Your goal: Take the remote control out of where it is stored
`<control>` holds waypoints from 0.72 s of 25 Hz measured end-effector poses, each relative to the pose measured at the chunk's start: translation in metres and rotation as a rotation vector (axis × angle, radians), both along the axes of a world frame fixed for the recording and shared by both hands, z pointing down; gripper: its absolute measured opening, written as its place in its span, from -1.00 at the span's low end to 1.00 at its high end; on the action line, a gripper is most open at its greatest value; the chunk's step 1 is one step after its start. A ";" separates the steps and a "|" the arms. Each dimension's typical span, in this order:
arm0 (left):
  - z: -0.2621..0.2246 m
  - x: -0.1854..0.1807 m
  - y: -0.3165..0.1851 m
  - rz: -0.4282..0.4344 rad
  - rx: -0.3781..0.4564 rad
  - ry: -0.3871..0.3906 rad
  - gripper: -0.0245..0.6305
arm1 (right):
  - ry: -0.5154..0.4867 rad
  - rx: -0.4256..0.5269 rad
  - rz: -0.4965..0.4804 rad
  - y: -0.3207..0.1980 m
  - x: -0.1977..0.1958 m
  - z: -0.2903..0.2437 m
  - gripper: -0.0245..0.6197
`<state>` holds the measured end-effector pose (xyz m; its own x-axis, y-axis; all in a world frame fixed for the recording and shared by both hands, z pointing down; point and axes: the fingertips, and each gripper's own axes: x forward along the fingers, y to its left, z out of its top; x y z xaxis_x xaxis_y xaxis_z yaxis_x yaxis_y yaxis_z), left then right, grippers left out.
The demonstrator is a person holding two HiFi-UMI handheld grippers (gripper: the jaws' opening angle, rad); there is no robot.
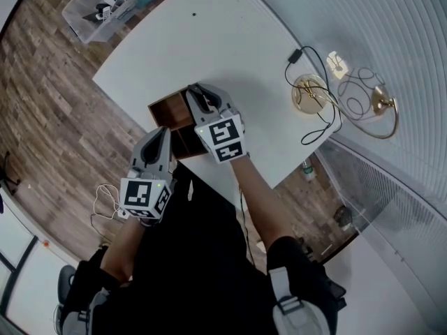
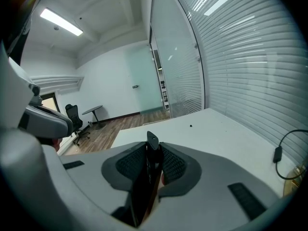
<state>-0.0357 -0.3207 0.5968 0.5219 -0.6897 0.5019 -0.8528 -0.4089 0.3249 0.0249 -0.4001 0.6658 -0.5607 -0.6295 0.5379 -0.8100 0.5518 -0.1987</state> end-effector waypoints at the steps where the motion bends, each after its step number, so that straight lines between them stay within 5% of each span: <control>1: 0.000 -0.001 0.000 -0.002 0.001 0.000 -0.90 | -0.001 -0.001 0.003 0.000 0.001 0.000 -0.66; 18: -0.014 -0.008 0.008 -0.015 0.035 0.006 -0.90 | -0.008 0.027 0.036 0.004 0.002 -0.021 -0.69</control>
